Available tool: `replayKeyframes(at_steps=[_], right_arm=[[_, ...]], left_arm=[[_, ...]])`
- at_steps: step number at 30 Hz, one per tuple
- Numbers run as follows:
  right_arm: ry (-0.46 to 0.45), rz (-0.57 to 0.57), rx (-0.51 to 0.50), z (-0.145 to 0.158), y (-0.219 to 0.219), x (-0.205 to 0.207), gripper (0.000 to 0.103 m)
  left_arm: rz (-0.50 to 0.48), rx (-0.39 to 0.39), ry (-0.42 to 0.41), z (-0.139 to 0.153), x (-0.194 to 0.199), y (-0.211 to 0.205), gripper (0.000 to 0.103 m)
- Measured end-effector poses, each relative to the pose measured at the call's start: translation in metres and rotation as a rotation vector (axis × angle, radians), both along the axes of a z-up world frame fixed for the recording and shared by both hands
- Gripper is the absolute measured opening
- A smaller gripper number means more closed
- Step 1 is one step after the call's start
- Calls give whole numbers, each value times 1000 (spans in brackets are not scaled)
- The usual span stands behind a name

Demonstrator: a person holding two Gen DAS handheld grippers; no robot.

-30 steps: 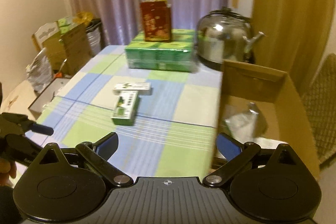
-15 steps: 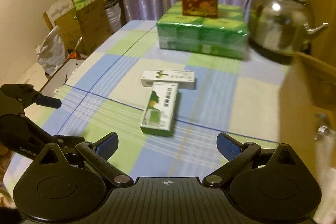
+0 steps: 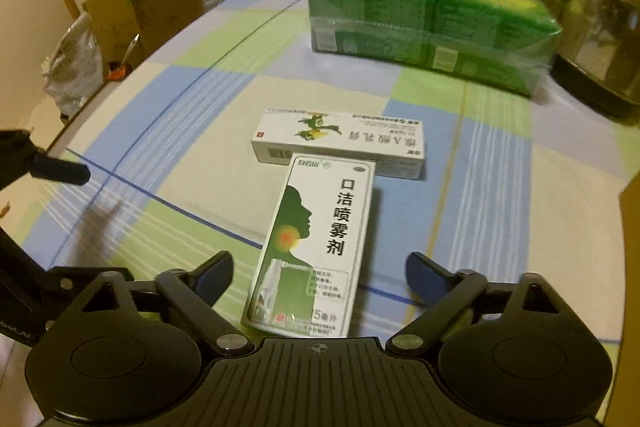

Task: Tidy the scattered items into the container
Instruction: 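Grasp the cream box with the left gripper while the right gripper grasps the spray box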

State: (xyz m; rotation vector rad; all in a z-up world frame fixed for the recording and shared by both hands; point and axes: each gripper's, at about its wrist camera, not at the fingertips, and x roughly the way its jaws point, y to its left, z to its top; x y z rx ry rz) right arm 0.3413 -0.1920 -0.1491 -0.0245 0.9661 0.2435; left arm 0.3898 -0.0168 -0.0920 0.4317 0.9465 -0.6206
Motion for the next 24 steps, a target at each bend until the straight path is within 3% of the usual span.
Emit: replayKeyframes(at_steps=[3,7,16,24], right_arm=[[2,7,-14,-5,3,4,77],[8,8,-17,-6,1,2,53],[-50,-91,-99,18,-45,-15,52],[-33,-201,-123,11,-87,7,52]], left_arm=[[-8,-3,4,-6,8,-2,98],[-32,1,-1,-9,14,-9,97],[-181,36,-59,-2,32,-55,93],[-286,35,-94,-8,60,-103,90]])
